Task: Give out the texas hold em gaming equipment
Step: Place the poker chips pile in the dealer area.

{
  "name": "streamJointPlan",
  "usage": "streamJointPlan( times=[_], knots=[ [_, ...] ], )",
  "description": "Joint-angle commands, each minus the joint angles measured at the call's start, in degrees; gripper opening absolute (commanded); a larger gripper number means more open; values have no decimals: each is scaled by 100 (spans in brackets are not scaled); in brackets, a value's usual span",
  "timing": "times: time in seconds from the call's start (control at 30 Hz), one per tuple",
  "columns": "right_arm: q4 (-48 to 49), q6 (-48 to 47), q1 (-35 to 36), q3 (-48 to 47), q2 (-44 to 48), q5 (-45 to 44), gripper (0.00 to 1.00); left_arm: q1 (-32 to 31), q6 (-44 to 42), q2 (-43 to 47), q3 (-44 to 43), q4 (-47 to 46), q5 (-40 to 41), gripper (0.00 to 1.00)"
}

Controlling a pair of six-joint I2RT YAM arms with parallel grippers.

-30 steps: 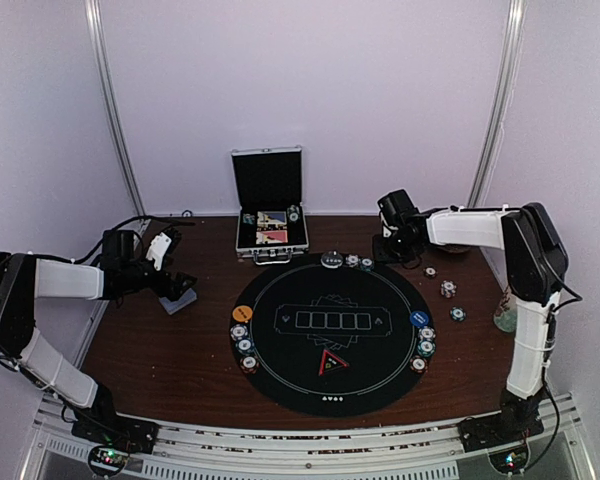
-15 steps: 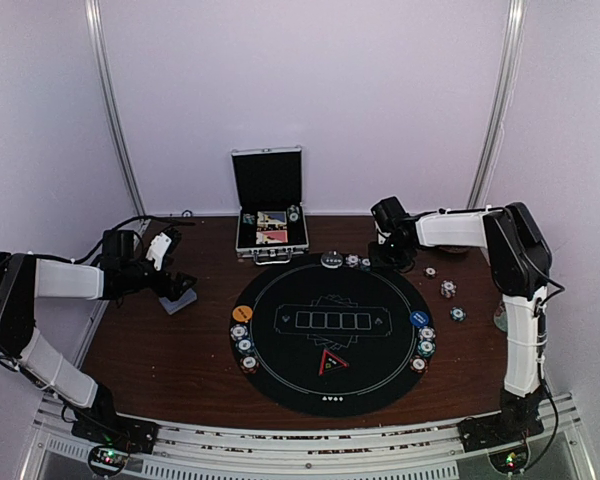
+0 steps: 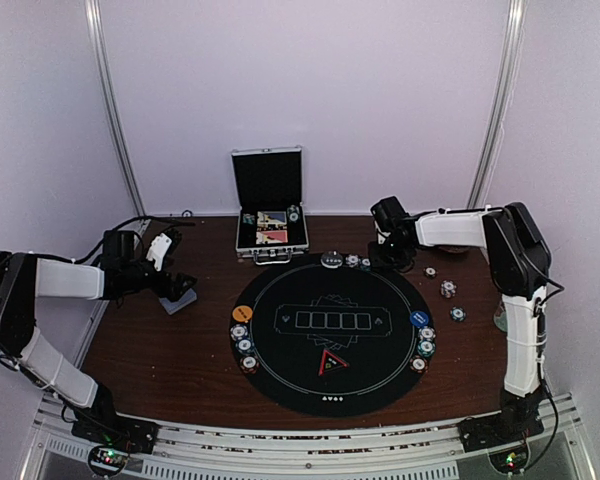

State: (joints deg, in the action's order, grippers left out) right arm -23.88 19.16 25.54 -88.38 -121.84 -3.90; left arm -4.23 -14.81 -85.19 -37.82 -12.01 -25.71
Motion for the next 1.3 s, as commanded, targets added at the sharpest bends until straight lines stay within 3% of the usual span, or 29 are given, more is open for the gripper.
streamJointPlan(
  times=[0.0,1.27],
  knots=[
    [-29,-94,-53,-220,-126,-150,37,20,5,-59,-120,-187,-12,98],
    [116,-45,-146,-193,-111,-19,39,20,5,-59,-120,-180,0,98]
  ],
)
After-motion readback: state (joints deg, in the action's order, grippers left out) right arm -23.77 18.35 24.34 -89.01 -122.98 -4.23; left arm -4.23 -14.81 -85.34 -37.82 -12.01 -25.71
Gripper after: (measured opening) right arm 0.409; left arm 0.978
